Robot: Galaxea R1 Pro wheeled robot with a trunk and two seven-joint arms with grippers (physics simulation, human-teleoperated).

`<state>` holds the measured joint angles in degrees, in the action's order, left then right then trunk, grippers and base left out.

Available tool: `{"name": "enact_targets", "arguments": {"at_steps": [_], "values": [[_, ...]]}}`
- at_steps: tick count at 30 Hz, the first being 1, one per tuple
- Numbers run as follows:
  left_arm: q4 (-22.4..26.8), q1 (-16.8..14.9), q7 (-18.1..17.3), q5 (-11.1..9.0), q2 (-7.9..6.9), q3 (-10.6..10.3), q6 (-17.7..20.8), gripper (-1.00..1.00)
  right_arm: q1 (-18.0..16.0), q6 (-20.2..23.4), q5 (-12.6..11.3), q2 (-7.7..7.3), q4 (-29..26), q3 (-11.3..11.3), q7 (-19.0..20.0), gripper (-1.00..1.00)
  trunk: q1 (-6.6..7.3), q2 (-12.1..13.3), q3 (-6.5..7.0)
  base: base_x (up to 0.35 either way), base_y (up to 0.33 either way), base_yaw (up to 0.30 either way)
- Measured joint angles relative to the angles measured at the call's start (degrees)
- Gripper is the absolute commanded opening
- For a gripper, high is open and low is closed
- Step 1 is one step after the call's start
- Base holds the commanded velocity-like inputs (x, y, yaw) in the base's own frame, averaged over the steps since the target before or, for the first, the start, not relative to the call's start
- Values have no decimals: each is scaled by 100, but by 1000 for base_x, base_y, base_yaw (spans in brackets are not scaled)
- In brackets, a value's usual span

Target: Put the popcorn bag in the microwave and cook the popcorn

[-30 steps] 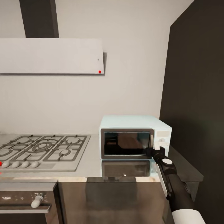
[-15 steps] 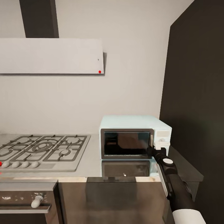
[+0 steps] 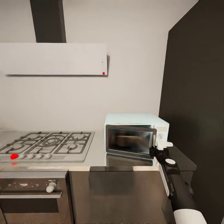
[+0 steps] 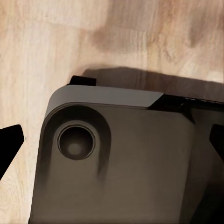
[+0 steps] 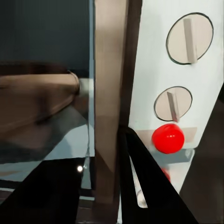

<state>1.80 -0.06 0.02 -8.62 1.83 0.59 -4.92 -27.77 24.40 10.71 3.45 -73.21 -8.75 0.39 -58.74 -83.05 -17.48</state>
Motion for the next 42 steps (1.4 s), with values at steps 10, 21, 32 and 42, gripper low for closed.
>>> {"name": "enact_targets", "arguments": {"at_steps": [10,21,32,42], "values": [[4,0,-2,6,-9,-6,-5,100,0,25,1,-1,-12,-7,6,-100,1,0,0,-3,3,0],[4,0,4,-5,0,2,-5,100,0,-15,-9,0,-3,-70,44,-100,-1,0,0,-175,86,0],[4,0,-2,4,0,-3,-5,100,1,-23,-31,0,-26,-268,76,-100,0,0,0,-163,148,0],[19,-2,-2,4,-7,5,-5,100,6,-6,266,11,-33,-224,62,-100,1,2,-1,-38,33,0]]}}
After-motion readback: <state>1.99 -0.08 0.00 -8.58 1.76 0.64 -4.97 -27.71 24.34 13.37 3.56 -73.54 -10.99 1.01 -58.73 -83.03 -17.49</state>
